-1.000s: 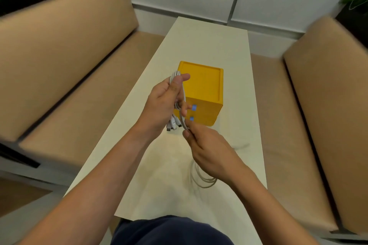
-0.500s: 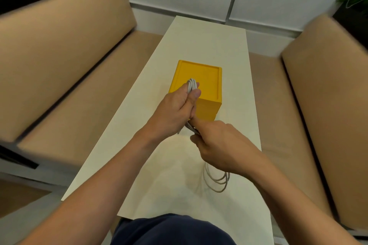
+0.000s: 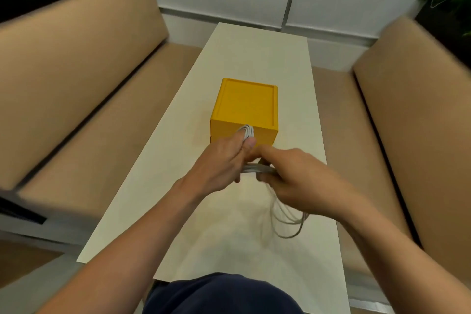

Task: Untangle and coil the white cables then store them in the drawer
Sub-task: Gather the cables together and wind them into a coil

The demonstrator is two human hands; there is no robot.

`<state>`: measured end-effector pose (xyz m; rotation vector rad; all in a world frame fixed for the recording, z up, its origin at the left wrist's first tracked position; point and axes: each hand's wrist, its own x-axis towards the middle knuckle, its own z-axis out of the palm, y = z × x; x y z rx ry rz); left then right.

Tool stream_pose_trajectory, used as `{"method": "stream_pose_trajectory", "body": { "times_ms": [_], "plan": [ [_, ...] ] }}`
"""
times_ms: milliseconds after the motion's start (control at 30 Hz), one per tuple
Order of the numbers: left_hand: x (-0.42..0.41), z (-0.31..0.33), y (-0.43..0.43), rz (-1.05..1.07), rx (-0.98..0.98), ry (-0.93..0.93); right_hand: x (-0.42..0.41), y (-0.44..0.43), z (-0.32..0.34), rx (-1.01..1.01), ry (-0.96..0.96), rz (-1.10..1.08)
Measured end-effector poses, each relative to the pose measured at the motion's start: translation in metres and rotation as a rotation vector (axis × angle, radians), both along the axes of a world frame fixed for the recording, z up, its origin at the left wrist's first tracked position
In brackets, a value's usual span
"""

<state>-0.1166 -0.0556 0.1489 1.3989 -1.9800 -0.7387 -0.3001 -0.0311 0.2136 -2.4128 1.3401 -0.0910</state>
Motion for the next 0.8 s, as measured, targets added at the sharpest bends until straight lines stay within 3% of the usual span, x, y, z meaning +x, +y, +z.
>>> {"method": "stream_pose_trajectory", "body": {
  "times_ms": [167, 333, 533, 800],
  "plan": [
    [0.000, -0.001, 0.007, -0.040, 0.213, 0.300, -0.015, -0.027, -0.001, -0.426, 0.039, 0.129],
    [-0.003, -0.003, 0.020, -0.047, 0.285, 0.353, -0.034, -0.060, 0.004, -0.062, -0.156, 0.323],
    [-0.012, -0.013, 0.032, -0.074, 0.263, 0.489, -0.023, -0.081, -0.002, -0.017, -0.295, 0.287],
    [0.005, 0.001, 0.033, -0.103, 0.371, 0.862, 0.001, -0.045, -0.044, 0.264, -0.791, 0.073]
  ]
}}
